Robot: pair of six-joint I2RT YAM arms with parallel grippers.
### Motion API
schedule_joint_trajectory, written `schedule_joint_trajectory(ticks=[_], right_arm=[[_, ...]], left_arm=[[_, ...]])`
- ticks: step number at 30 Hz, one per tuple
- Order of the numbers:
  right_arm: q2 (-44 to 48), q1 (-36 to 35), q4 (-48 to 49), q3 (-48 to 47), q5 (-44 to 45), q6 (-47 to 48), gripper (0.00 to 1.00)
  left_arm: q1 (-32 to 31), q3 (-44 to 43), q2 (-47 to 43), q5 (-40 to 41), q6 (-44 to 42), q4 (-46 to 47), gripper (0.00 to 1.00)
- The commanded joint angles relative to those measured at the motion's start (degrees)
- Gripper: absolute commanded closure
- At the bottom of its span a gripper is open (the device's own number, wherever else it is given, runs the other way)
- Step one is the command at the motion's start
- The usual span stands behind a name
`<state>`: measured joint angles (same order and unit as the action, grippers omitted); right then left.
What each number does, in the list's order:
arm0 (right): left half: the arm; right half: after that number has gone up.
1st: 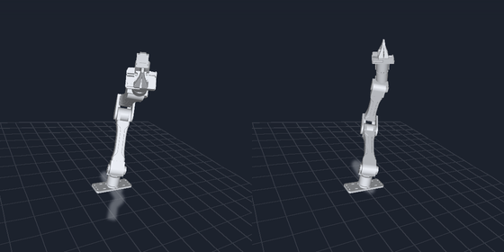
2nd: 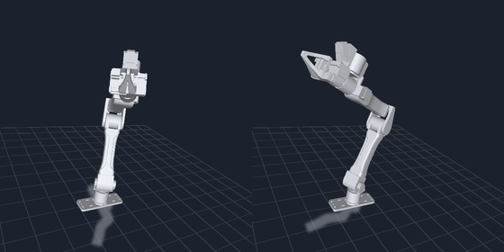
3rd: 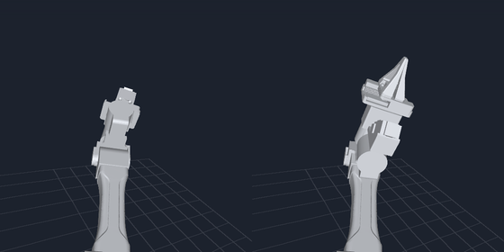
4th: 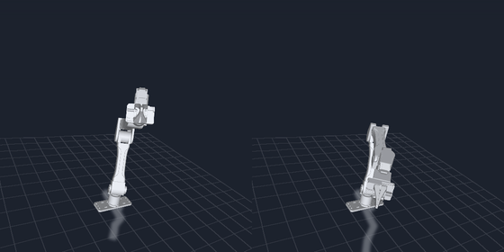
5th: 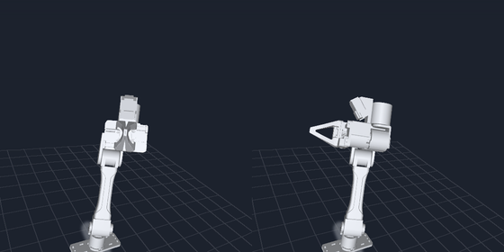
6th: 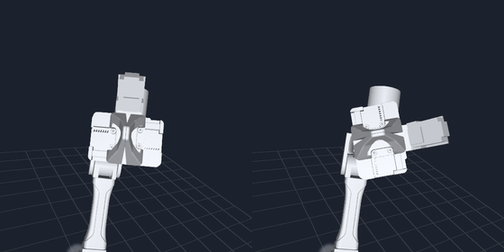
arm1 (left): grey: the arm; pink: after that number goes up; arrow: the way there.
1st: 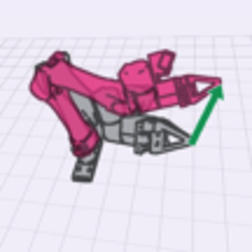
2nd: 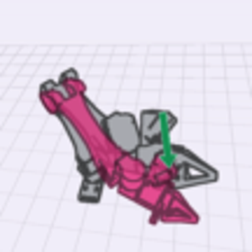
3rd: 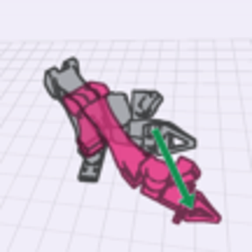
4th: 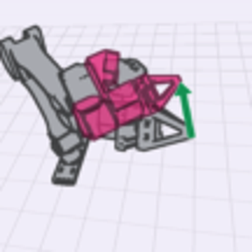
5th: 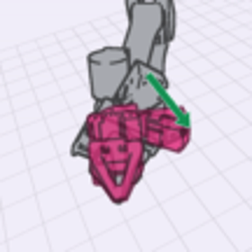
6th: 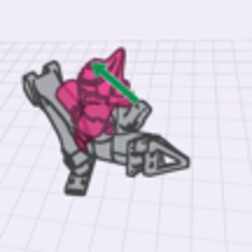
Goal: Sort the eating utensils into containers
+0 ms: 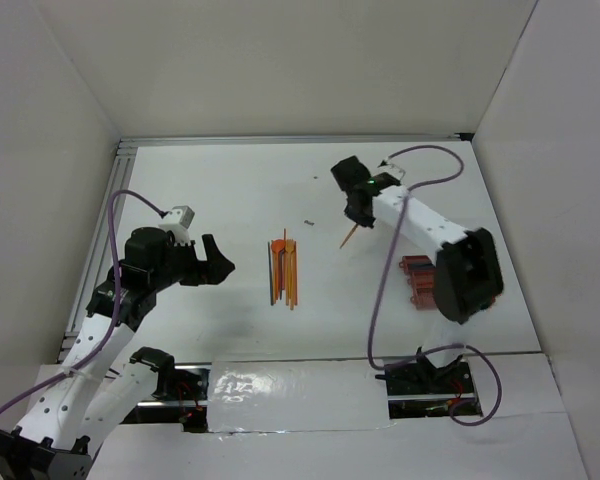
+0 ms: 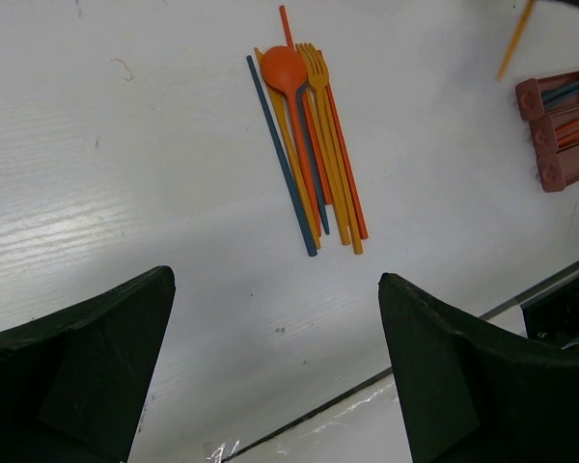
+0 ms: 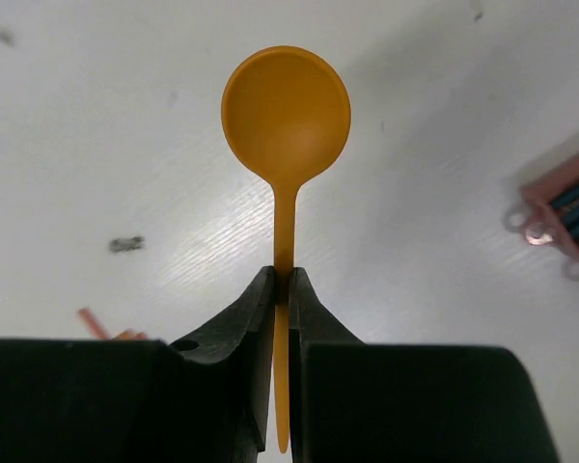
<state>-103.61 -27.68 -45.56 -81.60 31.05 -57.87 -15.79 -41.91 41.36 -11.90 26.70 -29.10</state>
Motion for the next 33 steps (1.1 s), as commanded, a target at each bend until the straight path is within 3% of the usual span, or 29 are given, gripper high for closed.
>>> schedule_joint_trajectory(ticks=[1, 6, 12, 19, 26, 33], right_arm=[[18.83, 3.41, -6.55, 2.31, 3.06, 1.1, 1.0], [38.26, 10.79, -11.13, 17.39, 6.12, -7.69, 1.0], [48.05, 20.64, -12.45, 31.48, 3.5, -9.98, 1.0], [50.18, 30.12, -5.09, 40.99, 1.22, -10.7, 1.0], [41.23, 38.3, -2.16, 41.17, 1.82, -10.42, 1.0], [40.95, 42.26, 4.51, 42.58, 1.21, -6.57, 1.0]], left_arm=[[0.15, -0.81, 0.03, -1.89, -1.56, 2.3, 0.0], [0.06, -0.8, 0.47, -2.68, -1.74, 2.73, 0.0], [0.15, -1.07, 1.35, -3.04, -1.74, 1.86, 0.0], [0.15, -0.8, 1.26, -3.83, -1.47, 2.21, 0.0], [0.06, -1.15, 2.32, -3.39, -1.47, 2.03, 0.0], [-0.29, -1.07, 4.42, -4.88, -1.65, 2.73, 0.0]])
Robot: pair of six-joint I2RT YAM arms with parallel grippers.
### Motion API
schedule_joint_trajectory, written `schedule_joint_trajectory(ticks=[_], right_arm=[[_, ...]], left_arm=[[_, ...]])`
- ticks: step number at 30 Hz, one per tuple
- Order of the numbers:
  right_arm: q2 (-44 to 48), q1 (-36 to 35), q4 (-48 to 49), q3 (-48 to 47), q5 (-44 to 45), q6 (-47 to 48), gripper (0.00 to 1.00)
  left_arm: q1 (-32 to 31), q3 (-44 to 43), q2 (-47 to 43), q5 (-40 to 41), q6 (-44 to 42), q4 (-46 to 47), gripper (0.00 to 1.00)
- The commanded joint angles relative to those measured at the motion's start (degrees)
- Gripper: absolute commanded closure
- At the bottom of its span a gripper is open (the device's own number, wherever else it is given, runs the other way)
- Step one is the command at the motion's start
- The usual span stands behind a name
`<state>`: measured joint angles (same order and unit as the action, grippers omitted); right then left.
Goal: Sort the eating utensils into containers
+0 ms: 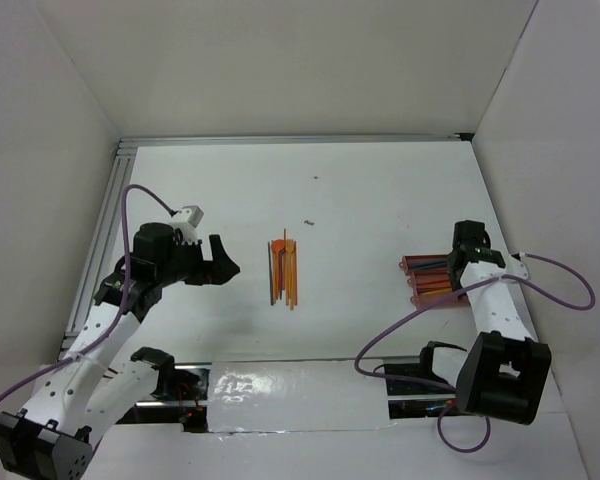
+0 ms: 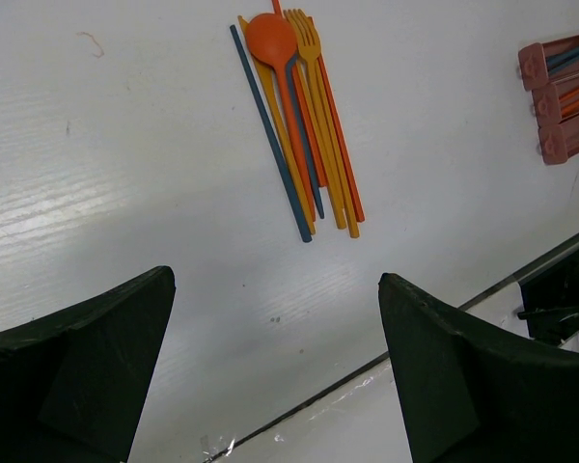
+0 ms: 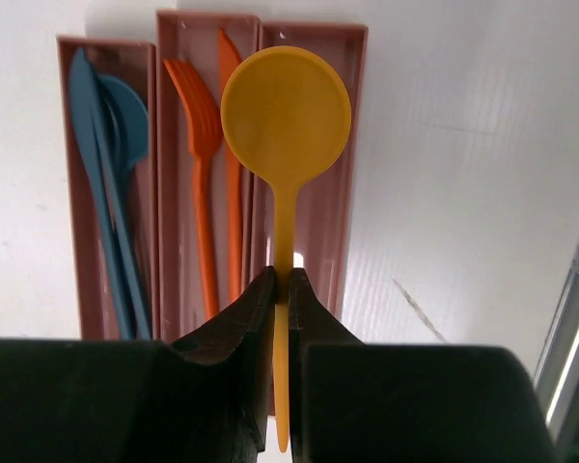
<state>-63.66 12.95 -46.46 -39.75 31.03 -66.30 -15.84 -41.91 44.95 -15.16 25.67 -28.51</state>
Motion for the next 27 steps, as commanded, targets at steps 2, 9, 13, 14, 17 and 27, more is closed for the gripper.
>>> schedule_joint_trajectory(ticks=[2, 9, 13, 14, 17, 27], right_arm=[[1.26, 1.82, 6.81, 1.6, -0.26, 2.67, 1.0], [-2.96, 3.57, 8.58, 2.31, -1.41, 4.25, 1.0], [-4.28, 3.66, 8.05, 2.31, -0.18, 4.08, 1.0], [-4.28, 3.66, 8.05, 2.31, -0.18, 4.16, 1.0], [-3.84, 3.57, 8.05, 2.31, -0.18, 3.9, 0.9], [-3.14, 3.66, 6.2, 0.37, -0.79, 4.6, 0.54]], left_arm=[[-0.34, -1.33, 1.72, -1.89, -0.62, 2.49, 0.0], [-0.16, -1.33, 2.25, -1.37, -1.33, 2.5, 0.0], [-0.25, -0.72, 1.29, -0.93, -1.59, 2.32, 0.0], [-0.34, -0.63, 0.85, -0.75, -1.59, 2.67, 0.0], [-0.34, -0.1, -0.65, -0.75, -1.94, 3.2, 0.0], [-0.16, -0.36, -0.12, -0.22, -2.03, 3.2, 0.0]])
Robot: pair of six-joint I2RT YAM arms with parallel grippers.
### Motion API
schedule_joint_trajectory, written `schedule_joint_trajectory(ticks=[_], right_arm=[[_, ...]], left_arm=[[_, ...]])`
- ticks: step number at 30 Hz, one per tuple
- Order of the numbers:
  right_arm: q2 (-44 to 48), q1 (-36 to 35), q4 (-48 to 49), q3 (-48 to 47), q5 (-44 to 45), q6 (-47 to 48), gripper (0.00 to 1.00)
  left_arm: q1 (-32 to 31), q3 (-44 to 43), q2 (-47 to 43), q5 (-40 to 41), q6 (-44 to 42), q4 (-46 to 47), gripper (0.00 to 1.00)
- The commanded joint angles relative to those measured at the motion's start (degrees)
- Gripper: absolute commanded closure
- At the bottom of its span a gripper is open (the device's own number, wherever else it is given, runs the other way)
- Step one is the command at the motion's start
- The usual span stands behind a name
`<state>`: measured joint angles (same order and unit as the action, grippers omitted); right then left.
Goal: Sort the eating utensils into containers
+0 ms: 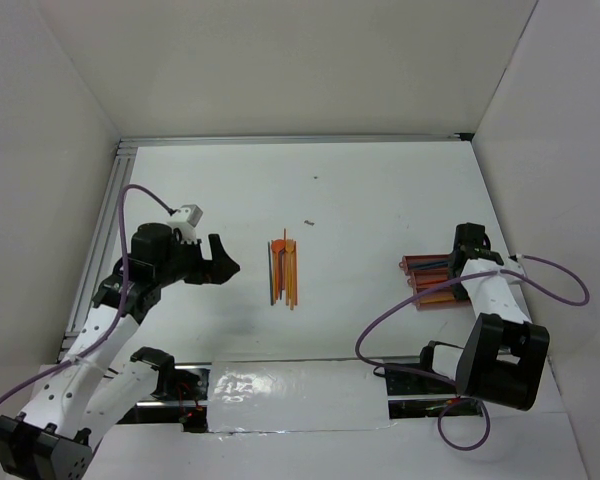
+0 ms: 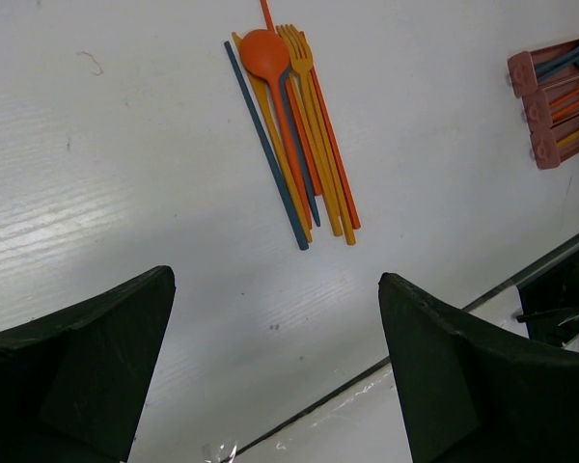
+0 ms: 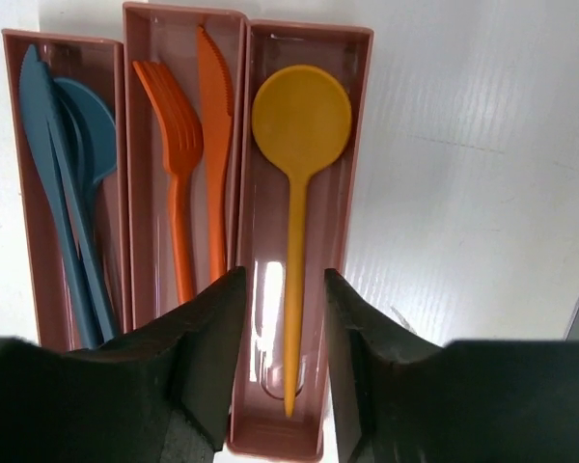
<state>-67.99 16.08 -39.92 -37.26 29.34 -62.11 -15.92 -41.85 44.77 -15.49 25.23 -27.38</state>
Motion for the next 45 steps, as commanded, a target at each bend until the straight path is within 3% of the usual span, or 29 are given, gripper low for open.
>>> schedule_joint_trajectory(ticks=[1, 4, 9, 17, 21, 24, 30, 33, 40, 45], right_arm=[[1.45, 0.45, -1.03, -4.12, 0.11, 1.71, 0.54], [4.69, -0.6, -0.34, -9.74, -4.46, 9.08, 0.54], [7.87, -17.36, 2.49, -19.33, -5.8, 17.81, 0.43], [-7.22, -48.11, 5.28, -27.78, -4.56, 18.87, 0.43], [-15.23, -54.46, 10.8, -29.19, -7.62, 19.03, 0.46], [-20.59, -57.29, 14.95, -31.46, -10.97, 21.49, 0.48], [-37.36, -59.67, 12.15, -42.97, -12.47, 22.38, 0.58], [-42.46, -60.02, 11.62, -44.13, -12.47, 22.64, 0.63], [-44.08, -60.55, 9.25, -43.26, -12.47, 22.12, 0.74], [-41.63, -61.77, 12.41, -38.16, -13.52, 22.56, 0.73]], left_arm=[[-0.16, -0.43, -0.04, 0.02, -1.42, 2.24, 0.0], [-0.16, -0.25, -0.47, 0.02, -1.15, 2.5, 0.0], [-0.25, -0.6, 1.63, 0.19, -0.71, 1.8, 0.0], [-0.16, -2.1, 4.36, 5.2, 0.16, -0.22, 0.0], [-0.16, -2.36, 4.18, 6.69, 0.69, -1.19, 0.0], [-0.16, -2.54, 4.01, 7.4, 0.69, -1.28, 0.0], [-0.25, -2.28, 3.83, 7.58, 0.17, -1.01, 0.0], [-0.25, -2.36, 3.57, 7.31, -0.36, -0.22, 0.0], [-0.34, -1.93, 3.21, 7.84, -0.89, -0.57, 0.0], [-0.16, -1.66, 2.6, 6.88, -1.24, -0.4, 0.0]])
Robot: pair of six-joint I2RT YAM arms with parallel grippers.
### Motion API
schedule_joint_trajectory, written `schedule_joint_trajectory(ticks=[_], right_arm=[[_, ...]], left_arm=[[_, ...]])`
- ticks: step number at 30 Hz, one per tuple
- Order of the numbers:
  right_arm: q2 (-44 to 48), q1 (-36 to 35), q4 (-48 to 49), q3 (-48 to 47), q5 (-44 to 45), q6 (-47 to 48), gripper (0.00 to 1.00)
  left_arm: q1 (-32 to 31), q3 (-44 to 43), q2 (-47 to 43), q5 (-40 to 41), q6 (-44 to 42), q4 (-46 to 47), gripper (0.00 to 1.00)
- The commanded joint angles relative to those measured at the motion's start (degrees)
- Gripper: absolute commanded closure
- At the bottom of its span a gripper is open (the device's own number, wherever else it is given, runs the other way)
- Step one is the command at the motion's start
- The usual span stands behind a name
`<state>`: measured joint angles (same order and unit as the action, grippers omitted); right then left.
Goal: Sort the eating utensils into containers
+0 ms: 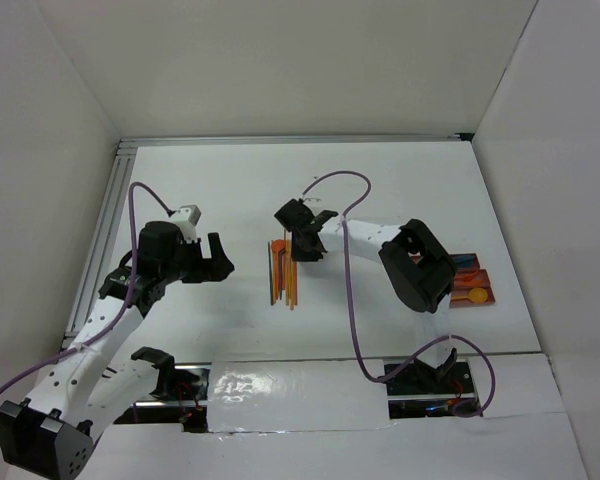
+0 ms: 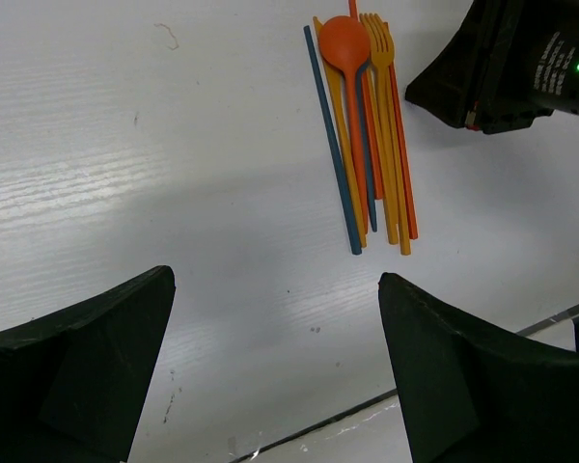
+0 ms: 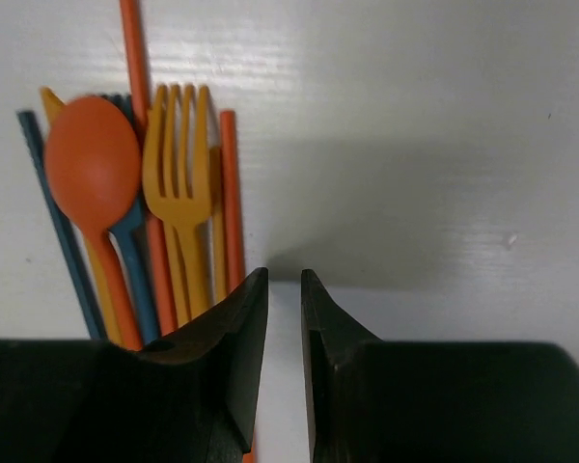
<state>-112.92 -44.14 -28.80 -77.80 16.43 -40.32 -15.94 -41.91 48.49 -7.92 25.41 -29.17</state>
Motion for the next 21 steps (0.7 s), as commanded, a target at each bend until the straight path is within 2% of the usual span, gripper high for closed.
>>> schedule_joint_trajectory(ticks=[1, 11, 21], right_arm=[[3.5, -1.74, 1.29, 2.39, -0.61, 1.03, 0.72], [3.06, -3.41, 0.76, 1.86, -0.61, 0.42, 0.69], [7.19, -3.67, 0.06, 3.44, 0.1, 0.06, 0.69]], left_arm=[[-0.23, -1.42, -1.29, -1.04, -1.5, 1.39, 0.0], [-0.23, -1.51, -1.03, -2.09, -1.59, 1.57, 0.0], [-0.14, -1.51, -1.12, -2.45, -1.77, 1.83, 0.0]])
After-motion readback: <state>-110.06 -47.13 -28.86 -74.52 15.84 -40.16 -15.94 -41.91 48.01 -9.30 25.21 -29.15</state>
